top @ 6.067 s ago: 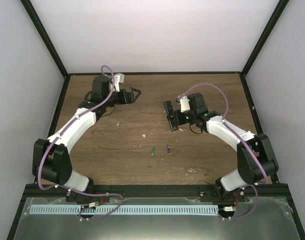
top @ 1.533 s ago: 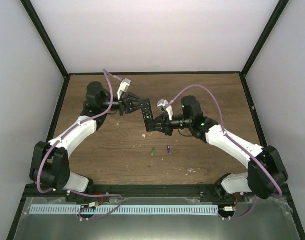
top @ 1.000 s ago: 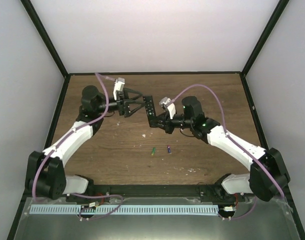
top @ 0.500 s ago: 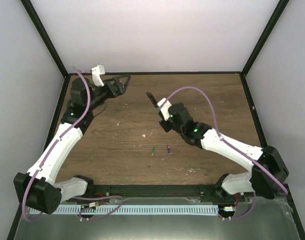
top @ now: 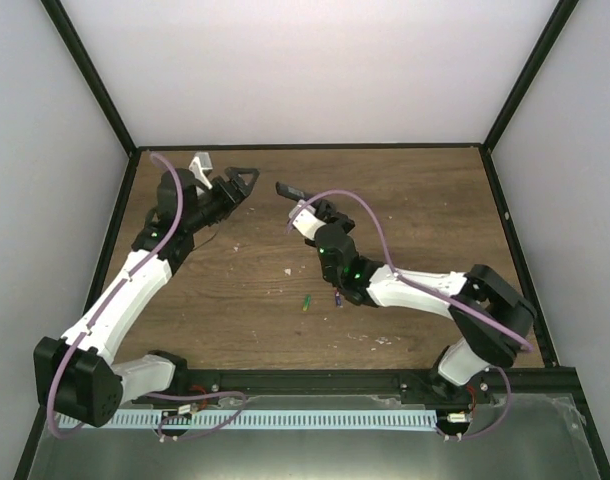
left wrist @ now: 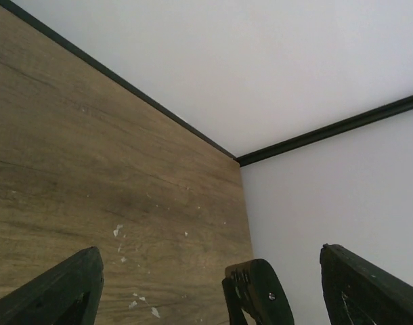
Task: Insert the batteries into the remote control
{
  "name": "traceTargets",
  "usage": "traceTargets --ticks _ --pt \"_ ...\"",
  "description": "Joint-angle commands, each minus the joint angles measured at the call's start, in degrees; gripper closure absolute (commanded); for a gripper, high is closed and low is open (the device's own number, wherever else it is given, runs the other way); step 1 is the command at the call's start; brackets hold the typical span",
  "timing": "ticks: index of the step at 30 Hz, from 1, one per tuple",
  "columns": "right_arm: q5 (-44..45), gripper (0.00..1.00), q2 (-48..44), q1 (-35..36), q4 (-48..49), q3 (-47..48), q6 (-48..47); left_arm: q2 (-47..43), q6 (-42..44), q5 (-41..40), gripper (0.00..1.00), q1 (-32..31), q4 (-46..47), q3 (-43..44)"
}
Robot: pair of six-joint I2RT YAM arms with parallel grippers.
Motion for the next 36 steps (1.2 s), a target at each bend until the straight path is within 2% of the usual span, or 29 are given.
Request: traceTargets --ticks 1,11,19,25,32,36 --pt "5.27 0.99 3.98 1.43 18.54 -0.53 -14.45 -2.45 -5.65 -1.78 0.14 -0.53 3.95 -1.76" --pt "3.77 0.99 9.34 2.73 27.48 -0.03 -21.80 -0.33 -6.48 -2.71 0.16 -3.62 3.40 -0.25" --pt "3.33 0.99 10.13 3.02 29.70 0.62 -23.46 0.44 -6.24 -3.08 0.18 -4.32 1.85 0.51" --pt "3.34 0.99 12.51 3.84 33.29 1.42 -26.13 2.72 -7.22 0.35 0.36 -4.93 3.64 0.89" --pt "3.87 0.99 14.46 3.85 38.46 2.61 -29.41 3.19 -8.44 0.80 0.42 -5.34 5.25 -0.34" --pt "3.97 0.99 15.52 3.88 40.83 2.73 -30.84 3.24 -8.69 1.15 0.51 -5.34 6.22 -0.40"
